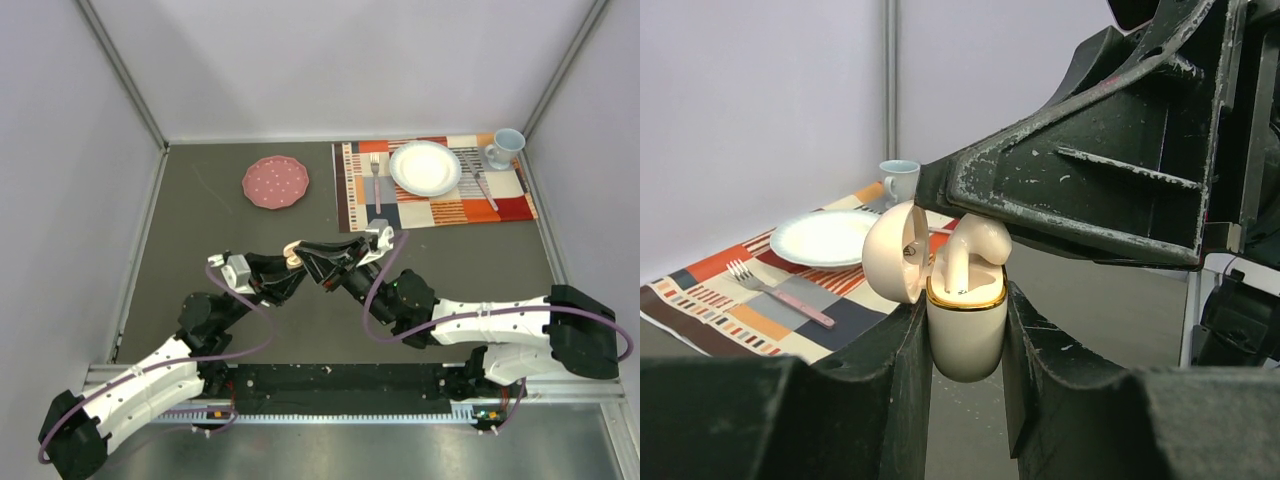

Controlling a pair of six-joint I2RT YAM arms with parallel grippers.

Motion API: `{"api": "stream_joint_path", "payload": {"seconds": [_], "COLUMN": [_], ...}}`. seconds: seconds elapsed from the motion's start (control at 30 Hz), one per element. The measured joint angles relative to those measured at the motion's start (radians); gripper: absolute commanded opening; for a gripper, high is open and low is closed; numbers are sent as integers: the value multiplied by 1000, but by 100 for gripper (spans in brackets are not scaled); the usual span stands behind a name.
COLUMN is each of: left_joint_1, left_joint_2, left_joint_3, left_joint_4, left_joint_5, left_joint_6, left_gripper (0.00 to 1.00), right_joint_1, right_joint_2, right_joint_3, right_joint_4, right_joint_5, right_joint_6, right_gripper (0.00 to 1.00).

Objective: Insert the wireless bluetooth earbuds into the charging case
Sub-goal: Insert the left earbud into the left side groove of the charging case.

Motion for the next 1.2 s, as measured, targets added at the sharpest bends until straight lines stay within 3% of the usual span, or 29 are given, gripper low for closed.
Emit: {"api": "stream_joint_path", "payload": {"seconds": [0.13,0.6,1.03,1.2], "left_joint_1": [0,-1,-2,-3], "left_joint_2": [7,10,-16,-16], "left_joint_3": [0,0,0,0], "left_joint_4": [1,-26,-8,-8], "left_joint_5": [5,11,0,-6], "left_joint_6": [0,-1,0,0], "left_gripper": [0,0,0,0], "right_joint_1": [1,5,7,7], "right_joint_2": [0,0,-70,-109], "right_joint_3": [10,13,11,10], "right_joint_4": [-17,-41,-64,-82], "right_joint_5": [-13,-15,-16,-15], "right_joint_6": [-20,-63,-119,-130], "right_gripper": [23,44,47,44]}}
